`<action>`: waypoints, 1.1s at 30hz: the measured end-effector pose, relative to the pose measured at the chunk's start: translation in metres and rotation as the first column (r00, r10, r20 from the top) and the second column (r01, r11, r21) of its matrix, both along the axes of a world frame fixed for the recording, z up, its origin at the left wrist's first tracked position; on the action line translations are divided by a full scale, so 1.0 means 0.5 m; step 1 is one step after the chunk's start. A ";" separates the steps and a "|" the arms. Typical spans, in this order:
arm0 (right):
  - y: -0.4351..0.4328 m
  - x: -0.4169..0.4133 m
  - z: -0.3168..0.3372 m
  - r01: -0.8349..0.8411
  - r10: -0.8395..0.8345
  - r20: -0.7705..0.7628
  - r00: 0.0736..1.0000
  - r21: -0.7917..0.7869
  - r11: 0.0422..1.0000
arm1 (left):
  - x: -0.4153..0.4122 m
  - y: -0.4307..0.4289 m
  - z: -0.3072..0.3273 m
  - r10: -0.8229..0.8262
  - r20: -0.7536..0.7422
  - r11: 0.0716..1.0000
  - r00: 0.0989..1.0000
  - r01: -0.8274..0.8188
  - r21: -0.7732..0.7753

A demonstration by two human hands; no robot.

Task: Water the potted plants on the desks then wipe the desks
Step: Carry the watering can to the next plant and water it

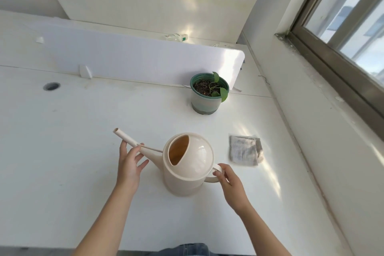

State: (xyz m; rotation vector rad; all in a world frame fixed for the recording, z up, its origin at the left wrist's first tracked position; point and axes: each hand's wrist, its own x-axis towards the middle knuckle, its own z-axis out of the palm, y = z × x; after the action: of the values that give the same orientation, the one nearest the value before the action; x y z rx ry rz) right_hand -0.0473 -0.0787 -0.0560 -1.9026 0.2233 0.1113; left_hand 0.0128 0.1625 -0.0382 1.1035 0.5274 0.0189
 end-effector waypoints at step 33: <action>0.206 -0.185 0.192 -0.912 0.938 0.031 0.345 0.250 0.327 | -0.748 0.039 0.130 0.818 0.195 0.544 0.542 -0.838 0.044</action>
State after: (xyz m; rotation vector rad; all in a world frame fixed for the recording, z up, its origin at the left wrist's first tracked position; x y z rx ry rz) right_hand -0.1400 0.0244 0.0400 -1.5471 -0.8521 1.0148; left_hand -0.3609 0.1819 0.0269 0.8698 0.8900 1.0044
